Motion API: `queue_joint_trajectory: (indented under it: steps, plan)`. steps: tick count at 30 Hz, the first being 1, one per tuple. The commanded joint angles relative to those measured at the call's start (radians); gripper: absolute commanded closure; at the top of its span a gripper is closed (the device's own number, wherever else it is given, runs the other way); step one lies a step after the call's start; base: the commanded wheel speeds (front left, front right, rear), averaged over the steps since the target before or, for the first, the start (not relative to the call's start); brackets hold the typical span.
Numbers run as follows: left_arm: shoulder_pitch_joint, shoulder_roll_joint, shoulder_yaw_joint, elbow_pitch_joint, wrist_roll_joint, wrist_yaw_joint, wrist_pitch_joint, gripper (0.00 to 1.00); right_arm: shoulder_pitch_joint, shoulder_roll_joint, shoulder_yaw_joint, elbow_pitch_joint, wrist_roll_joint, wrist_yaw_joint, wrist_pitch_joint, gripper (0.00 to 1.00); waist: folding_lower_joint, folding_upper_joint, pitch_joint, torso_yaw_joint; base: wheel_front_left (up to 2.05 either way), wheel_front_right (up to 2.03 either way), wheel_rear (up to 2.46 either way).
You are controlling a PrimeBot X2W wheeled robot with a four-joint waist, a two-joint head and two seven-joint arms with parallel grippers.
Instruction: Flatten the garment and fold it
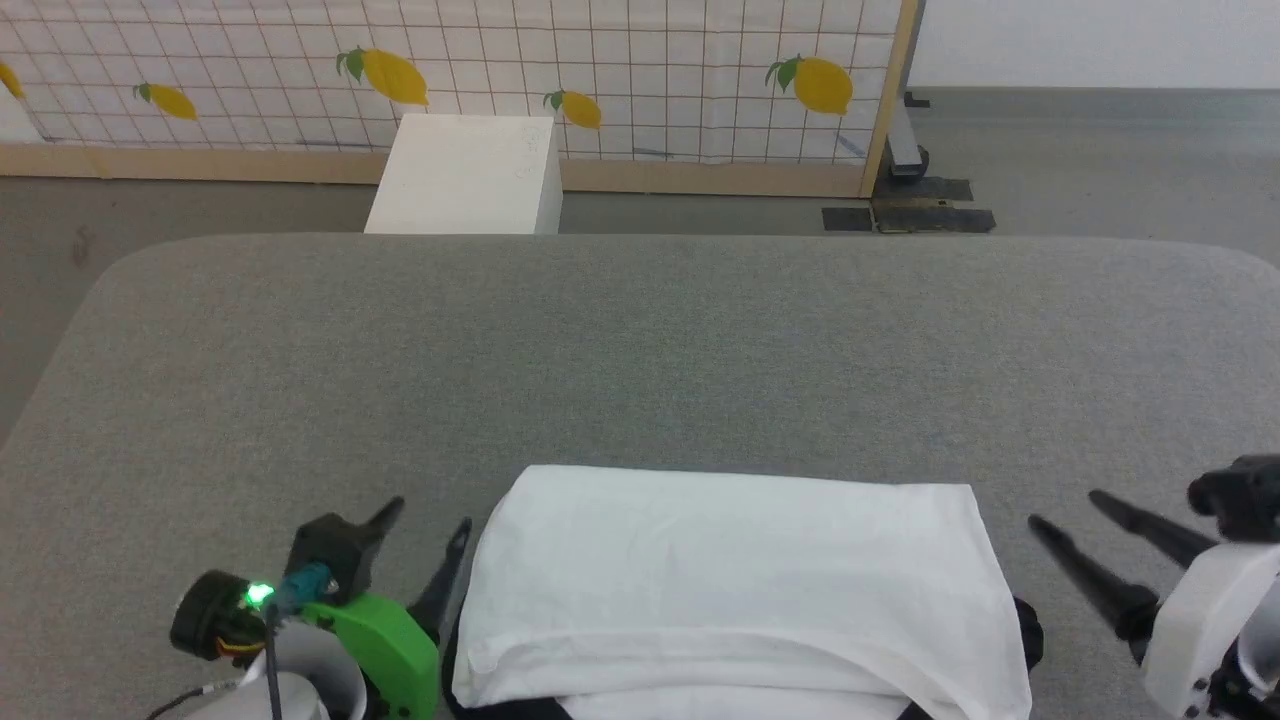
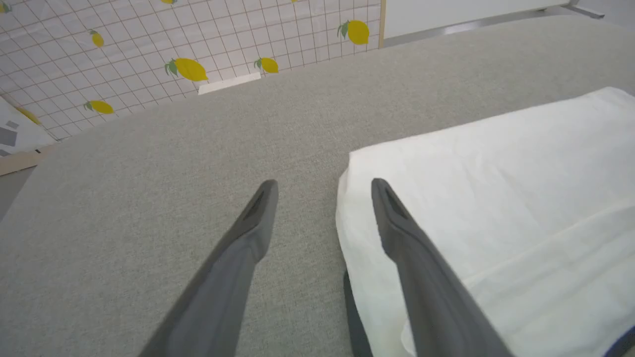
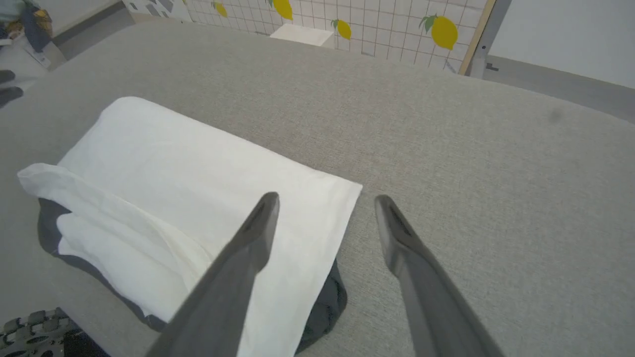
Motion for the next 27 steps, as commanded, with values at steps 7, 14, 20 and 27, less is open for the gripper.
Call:
queue_joint_trajectory:
  steps: [7, 14, 20, 27]
  plan:
    - [0.054, -0.069, 0.241, -0.066, 0.136, 0.201, -0.062, 0.0, -0.06, -0.002, -0.088, -0.009, 0.034, -0.002, 0.223, 0.0, 0.0001, -0.0001, 0.016, 0.025, 0.0, 0.0, 0.0]
    - [0.208, -0.207, 0.517, -0.126, 0.387, 0.237, -0.062, 0.0, -0.114, 0.021, -0.049, 0.079, 0.047, -0.002, 0.388, 0.0, 0.0001, -0.0001, 0.05, 0.053, 0.0, 0.0, 0.0]
    - [0.318, -0.322, 0.668, -0.139, 0.542, 0.166, -0.062, 0.0, -0.155, 0.069, 0.008, 0.184, 0.038, -0.002, 0.429, 0.0, 0.0001, -0.0001, 0.077, 0.069, 0.0, 0.0, 0.0]
    - [0.386, -0.438, 0.812, -0.141, 0.663, 0.043, -0.062, 0.0, -0.185, 0.112, 0.076, 0.333, 0.018, -0.002, 0.415, 0.0, 0.0001, -0.0001, 0.108, 0.082, 0.0, 0.0, 0.0]
